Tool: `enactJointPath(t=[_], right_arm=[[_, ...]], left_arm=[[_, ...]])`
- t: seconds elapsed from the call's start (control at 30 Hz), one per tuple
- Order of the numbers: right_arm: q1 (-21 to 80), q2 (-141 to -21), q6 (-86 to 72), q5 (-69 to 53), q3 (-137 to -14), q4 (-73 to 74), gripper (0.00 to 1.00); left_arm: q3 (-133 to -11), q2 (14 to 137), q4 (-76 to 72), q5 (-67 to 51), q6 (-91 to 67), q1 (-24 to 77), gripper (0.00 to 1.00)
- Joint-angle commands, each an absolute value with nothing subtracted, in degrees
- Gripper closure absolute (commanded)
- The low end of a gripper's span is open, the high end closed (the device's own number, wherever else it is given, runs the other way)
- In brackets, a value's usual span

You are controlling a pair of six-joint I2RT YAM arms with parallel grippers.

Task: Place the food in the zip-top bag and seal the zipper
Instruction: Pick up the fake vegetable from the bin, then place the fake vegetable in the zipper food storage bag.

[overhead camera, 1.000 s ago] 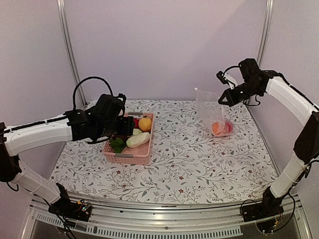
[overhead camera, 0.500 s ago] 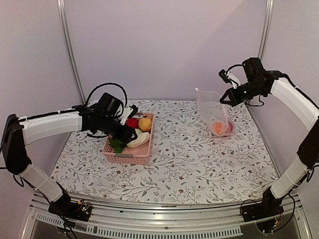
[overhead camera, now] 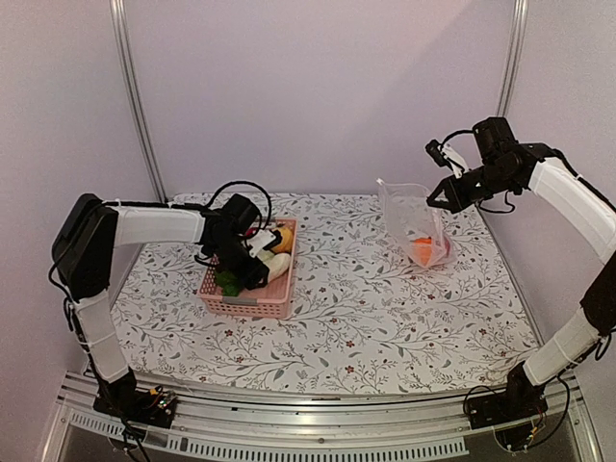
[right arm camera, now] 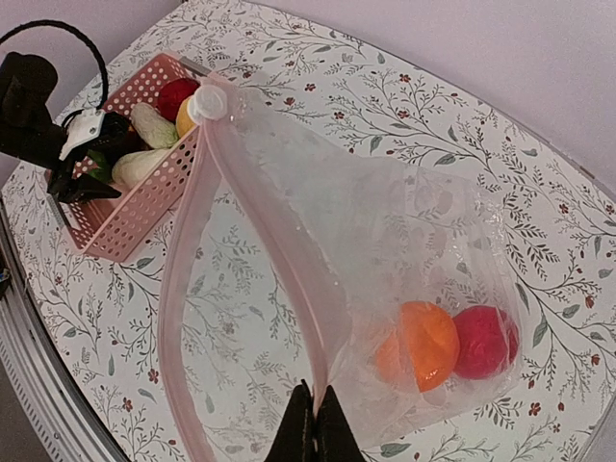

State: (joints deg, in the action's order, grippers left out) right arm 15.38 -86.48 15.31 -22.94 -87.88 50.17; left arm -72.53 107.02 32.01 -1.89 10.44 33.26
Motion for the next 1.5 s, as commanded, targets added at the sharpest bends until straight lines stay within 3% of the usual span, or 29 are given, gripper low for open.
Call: enactJointPath(t=[0.0,0.27,0.4,0.57,0.83,1.03,1.17,1.47], right_arm=[[15.6,-84.7,15.7,-24.0,-86.7,49.2,1.00],[15.6,-84.7,15.6,-24.1,-86.2,48.9,1.00],[15.6,-84.9,15.6,-24.2,-86.0,48.8,1.00],[15.6,-85.2,15.6,-24.1,-86.0,48.8,1.00],[15.6,-85.6,15.7,-23.8,-85.4,48.5,1.00],[15.8,-86.2,15.8,-23.4,-85.9,48.7,1.00],[16.6,-86.7,15.9,-22.4,-86.1,48.8,1.00],[17.7,-86.1,16.5,-19.5,-86.3,49.0,1.00]], left_arm=[[-73.7,109.5,29.2,-0.2,13.4,32.7,0.29],[-72.9,109.5,26.2,0.6,13.1,32.7,0.40],[-72.3,105.8,26.6,0.9,11.3,32.8,0.55],[-70.7,99.4,28.3,-4.2,8.5,33.0,0.66],[-72.8,88.7,33.9,-6.5,-1.3,36.1,0.68],[-74.6,83.8,23.8,-17.4,-16.3,42.7,0.71],[-79.8,88.4,14.1,-21.4,-26.2,49.5,0.72],[-85.3,102.4,-8.1,-34.7,-48.9,54.7,0.72]])
